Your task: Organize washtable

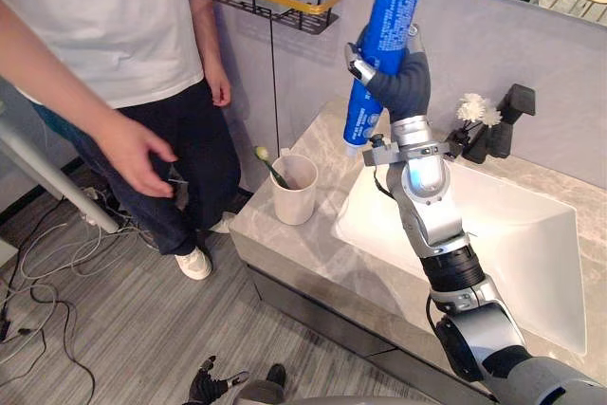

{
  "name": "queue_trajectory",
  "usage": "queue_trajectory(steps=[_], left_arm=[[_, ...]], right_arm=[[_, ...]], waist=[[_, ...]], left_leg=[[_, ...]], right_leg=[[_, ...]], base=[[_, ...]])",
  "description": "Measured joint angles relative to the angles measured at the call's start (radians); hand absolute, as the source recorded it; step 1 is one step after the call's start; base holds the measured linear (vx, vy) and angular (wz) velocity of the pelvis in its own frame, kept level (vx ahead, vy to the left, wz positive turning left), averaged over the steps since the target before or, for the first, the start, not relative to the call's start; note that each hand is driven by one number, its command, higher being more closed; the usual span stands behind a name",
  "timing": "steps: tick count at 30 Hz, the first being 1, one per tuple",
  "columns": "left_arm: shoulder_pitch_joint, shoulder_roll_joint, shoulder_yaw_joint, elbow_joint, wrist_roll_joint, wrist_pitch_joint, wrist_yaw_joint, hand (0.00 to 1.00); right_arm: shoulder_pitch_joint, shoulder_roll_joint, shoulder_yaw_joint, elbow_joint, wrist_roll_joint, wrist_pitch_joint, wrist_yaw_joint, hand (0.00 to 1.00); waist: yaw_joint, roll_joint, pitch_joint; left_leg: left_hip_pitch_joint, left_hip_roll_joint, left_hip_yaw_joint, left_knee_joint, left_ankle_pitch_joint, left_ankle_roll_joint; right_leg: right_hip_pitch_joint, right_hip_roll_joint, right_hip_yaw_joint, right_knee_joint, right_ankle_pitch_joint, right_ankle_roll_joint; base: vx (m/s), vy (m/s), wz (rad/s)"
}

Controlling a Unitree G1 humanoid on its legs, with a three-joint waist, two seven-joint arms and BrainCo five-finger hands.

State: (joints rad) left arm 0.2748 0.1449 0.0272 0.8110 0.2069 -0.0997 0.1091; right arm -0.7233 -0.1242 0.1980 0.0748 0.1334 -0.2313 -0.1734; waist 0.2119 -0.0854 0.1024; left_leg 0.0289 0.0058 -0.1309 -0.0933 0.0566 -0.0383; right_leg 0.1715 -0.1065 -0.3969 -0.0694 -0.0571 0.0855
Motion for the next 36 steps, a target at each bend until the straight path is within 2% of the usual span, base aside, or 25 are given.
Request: queue_trajectory(steps=[8,14,23,36], left_arm=[[-0.015,0.012,-0.026,-0.007,-0.001,0.001,0.002,0.0],[-0.015,0.012,-0.027,-0.024,-0.003,0.001,0.005,0.0],[-0.015,0.012,-0.029,-0.026,-0.003,0.002,0.007,0.0],[-0.017,0.007,-0.035,-0.028,-0.003,0.003,0.023,0.0]], right_arm=[[-0.057,0.029,0.009,0.072,0.001,0.015,-0.002,1.0],[-0.063,0.053,0.021,0.118,0.003,0.022,-0.001,1.0],[-0.056,0.069,0.058,0.156,0.002,0.041,0.002,1.0],[-0.001,0.067,0.058,0.155,0.002,0.043,0.002,1.0]], waist=[[0.023,0.0,0.03],[0.024,0.002,0.06],[0.025,0.003,0.061],[0.022,0.015,0.075]], left_leg=[[-0.016,-0.006,-0.019,0.013,0.0,0.0],[-0.026,-0.006,-0.023,0.025,0.0,0.0],[-0.034,-0.006,-0.023,0.03,0.0,0.0],[-0.024,-0.004,-0.01,0.034,0.0,0.0]], right_leg=[[-0.005,-0.004,-0.021,0.016,-0.014,0.001],[-0.01,-0.004,-0.025,0.023,-0.014,0.001],[-0.021,-0.006,-0.023,0.035,-0.018,0.0],[-0.02,-0.009,-0.01,0.046,-0.018,0.0]], base=[[-0.01,-0.009,0.09],[-0.02,-0.004,0.02],[0.0,0.0,0.0],[-0.01,0.001,-0.02]])
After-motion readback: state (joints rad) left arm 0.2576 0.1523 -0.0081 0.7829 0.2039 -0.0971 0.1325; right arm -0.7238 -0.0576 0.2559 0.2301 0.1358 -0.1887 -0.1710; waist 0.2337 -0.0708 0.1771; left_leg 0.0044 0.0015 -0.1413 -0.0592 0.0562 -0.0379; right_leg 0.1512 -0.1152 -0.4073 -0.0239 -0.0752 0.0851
